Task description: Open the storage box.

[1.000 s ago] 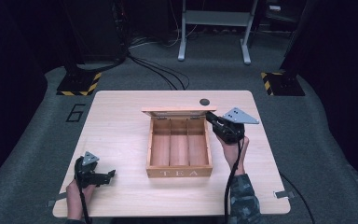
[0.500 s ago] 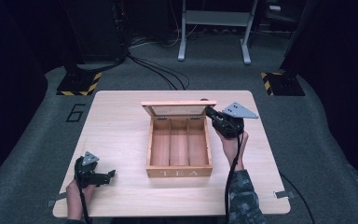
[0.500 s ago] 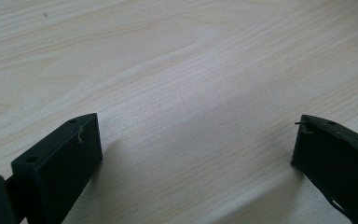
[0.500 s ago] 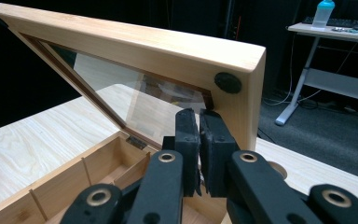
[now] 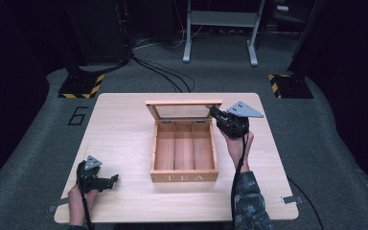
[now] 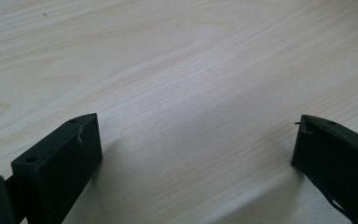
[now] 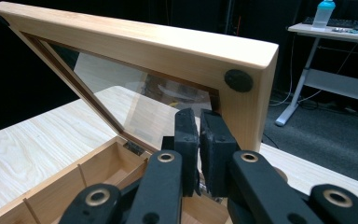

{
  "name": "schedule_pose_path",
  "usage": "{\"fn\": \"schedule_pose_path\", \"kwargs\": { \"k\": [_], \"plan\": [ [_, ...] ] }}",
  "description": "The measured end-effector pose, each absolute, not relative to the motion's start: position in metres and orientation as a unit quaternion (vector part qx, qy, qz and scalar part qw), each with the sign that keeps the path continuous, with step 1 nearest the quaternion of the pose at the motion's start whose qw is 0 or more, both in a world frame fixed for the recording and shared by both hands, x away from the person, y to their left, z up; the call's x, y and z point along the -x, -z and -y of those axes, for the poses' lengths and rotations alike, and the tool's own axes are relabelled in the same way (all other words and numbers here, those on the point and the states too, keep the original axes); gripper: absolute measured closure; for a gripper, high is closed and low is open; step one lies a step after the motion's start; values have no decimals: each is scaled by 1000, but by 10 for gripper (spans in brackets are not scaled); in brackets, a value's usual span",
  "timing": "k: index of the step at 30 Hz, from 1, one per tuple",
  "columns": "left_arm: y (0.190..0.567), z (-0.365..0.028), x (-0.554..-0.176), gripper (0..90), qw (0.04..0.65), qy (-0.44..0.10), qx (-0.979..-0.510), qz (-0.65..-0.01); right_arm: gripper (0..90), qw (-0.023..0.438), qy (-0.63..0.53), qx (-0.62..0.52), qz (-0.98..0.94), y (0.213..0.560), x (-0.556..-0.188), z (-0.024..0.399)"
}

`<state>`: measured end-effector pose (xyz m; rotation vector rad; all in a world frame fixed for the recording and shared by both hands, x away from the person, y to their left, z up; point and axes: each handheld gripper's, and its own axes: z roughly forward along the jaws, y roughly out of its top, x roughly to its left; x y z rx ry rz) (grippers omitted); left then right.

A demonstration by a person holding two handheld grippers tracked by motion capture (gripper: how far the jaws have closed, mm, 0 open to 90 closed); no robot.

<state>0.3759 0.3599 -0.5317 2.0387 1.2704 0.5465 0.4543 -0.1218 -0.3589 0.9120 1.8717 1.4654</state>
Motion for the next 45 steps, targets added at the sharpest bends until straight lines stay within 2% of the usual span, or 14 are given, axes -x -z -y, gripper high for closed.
{"fn": "schedule_pose_path", "kwargs": {
  "k": [45],
  "plan": [
    [532, -360, -376, 12, 333, -209, -781, -486, 856, 293, -548, -348, -702, 354, -463, 120]
  ]
}}
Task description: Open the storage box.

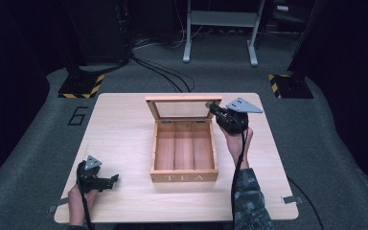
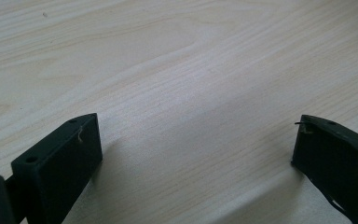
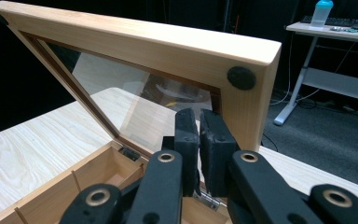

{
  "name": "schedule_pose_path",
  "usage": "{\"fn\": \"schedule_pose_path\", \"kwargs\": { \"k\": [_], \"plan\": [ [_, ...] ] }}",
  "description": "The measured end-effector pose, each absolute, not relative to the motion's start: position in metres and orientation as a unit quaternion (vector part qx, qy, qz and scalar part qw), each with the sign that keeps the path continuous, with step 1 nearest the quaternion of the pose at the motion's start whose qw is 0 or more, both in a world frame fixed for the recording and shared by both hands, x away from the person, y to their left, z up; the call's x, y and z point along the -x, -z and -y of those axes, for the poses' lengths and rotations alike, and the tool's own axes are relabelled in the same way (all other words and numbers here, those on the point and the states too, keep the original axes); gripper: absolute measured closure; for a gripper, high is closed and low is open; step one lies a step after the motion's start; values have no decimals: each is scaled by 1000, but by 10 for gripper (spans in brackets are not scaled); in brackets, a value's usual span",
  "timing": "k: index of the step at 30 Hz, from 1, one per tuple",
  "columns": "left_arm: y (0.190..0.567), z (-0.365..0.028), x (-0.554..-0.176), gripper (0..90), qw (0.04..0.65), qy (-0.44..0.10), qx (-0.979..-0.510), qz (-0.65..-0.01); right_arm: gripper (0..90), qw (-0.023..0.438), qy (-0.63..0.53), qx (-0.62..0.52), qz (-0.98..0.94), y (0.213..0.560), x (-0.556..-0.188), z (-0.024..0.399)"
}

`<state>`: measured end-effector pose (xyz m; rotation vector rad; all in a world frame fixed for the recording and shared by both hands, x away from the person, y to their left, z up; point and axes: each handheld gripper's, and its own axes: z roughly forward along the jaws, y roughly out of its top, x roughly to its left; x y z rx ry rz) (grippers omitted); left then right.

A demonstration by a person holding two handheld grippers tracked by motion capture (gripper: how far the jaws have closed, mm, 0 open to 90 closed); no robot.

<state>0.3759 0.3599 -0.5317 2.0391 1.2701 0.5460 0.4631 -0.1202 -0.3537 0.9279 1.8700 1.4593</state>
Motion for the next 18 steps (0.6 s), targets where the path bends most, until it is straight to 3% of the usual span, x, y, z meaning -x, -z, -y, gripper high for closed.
{"fn": "schedule_pose_path", "kwargs": {
  "k": [18],
  "plan": [
    [532, -360, -376, 12, 333, -209, -780, -486, 856, 292, -547, -350, -702, 354, -463, 120]
  ]
}}
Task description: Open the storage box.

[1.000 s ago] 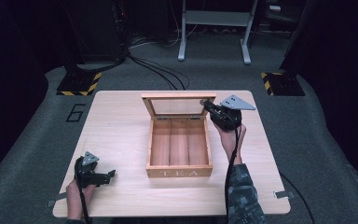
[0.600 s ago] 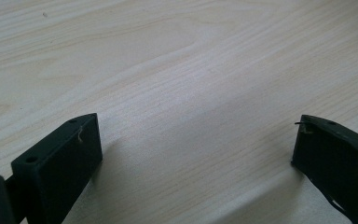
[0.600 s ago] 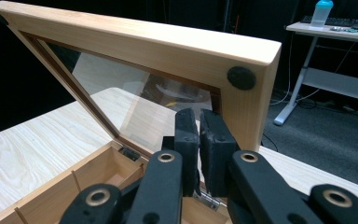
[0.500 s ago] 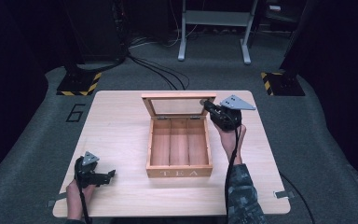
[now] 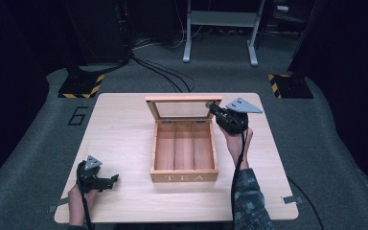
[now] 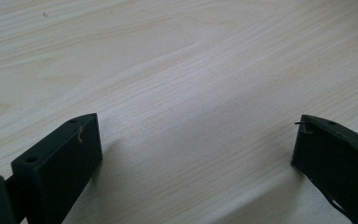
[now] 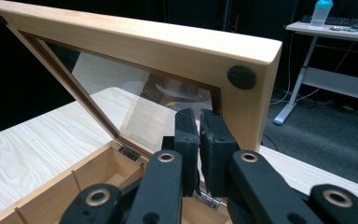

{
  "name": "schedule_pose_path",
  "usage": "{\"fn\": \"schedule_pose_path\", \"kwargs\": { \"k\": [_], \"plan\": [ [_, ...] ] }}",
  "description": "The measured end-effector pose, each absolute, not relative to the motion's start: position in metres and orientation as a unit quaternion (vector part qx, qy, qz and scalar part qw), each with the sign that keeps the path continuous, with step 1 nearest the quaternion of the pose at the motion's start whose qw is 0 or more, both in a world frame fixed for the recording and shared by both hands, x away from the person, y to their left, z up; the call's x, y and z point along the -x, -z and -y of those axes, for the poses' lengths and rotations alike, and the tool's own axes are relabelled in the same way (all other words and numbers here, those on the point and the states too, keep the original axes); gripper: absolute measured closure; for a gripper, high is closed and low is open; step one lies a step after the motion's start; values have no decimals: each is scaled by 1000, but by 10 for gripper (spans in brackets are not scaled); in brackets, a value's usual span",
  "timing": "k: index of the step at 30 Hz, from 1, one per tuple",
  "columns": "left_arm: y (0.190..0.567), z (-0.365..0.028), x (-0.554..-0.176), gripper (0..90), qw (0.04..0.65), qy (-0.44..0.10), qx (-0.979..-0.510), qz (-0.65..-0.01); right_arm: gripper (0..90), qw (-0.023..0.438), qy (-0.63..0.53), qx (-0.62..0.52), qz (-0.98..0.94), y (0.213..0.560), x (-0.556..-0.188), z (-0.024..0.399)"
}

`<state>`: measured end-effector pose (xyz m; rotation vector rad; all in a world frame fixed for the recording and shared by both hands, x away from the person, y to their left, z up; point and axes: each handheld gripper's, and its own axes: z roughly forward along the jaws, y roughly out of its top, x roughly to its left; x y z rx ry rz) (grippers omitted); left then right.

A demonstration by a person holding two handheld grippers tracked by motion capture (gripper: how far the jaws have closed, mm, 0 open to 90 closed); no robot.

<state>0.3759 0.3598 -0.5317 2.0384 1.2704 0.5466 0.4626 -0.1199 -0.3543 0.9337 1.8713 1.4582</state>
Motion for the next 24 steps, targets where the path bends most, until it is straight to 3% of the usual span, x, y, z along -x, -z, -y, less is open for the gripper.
{"fn": "schedule_pose_path", "kwargs": {
  "k": [24],
  "plan": [
    [532, -360, -376, 12, 333, -209, -780, -486, 859, 297, -547, -345, -702, 355, -463, 120]
  ]
}}
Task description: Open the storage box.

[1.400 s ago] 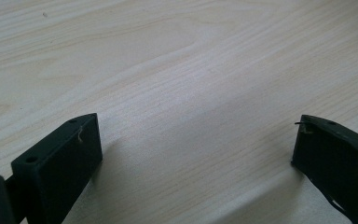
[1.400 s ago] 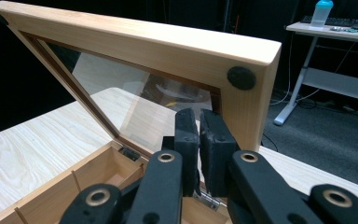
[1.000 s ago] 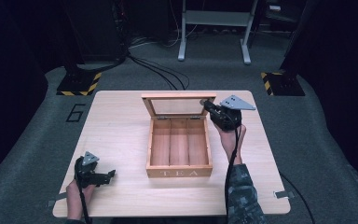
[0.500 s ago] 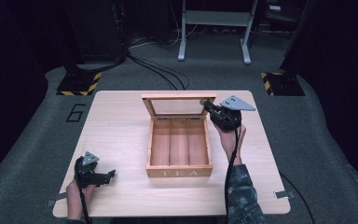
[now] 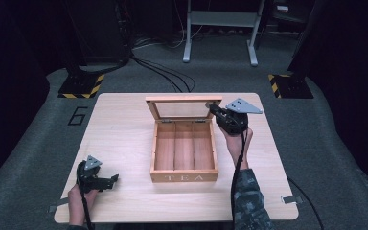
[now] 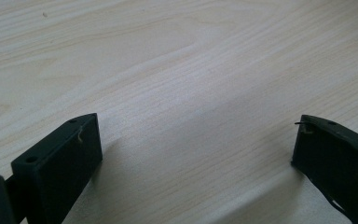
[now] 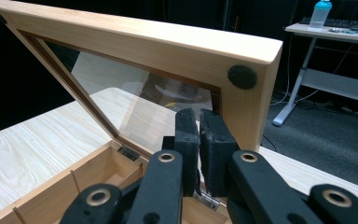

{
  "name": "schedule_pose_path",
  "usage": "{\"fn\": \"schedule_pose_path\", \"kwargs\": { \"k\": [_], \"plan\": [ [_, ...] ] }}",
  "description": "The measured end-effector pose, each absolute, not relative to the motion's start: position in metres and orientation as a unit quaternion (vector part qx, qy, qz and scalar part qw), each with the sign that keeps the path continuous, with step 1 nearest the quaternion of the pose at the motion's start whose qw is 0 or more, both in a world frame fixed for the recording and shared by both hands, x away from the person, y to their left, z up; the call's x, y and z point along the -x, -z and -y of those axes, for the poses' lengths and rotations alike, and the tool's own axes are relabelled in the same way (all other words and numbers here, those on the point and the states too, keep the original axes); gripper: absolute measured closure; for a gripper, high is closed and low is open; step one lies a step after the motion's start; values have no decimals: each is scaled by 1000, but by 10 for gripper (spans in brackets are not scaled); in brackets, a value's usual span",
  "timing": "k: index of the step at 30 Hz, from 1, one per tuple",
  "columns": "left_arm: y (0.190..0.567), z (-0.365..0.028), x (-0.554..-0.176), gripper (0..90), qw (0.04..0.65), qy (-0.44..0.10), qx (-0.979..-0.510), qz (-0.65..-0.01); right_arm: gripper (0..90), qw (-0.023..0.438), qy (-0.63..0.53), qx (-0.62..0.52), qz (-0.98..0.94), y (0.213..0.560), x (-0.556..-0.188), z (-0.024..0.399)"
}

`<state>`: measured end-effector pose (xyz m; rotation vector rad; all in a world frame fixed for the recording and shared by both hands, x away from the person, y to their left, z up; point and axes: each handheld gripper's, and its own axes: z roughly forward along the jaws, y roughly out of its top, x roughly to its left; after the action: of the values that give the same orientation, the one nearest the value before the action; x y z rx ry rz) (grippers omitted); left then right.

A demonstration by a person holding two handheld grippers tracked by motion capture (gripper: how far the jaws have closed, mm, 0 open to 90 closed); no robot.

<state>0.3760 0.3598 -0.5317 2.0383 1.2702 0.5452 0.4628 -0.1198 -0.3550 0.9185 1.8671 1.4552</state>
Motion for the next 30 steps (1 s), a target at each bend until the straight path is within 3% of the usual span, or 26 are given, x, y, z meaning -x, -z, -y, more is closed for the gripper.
{"fn": "schedule_pose_path", "kwargs": {
  "k": [30],
  "plan": [
    [532, -360, -376, 12, 332, -209, -781, -486, 858, 297, -547, -345, -702, 355, -463, 120]
  ]
}}
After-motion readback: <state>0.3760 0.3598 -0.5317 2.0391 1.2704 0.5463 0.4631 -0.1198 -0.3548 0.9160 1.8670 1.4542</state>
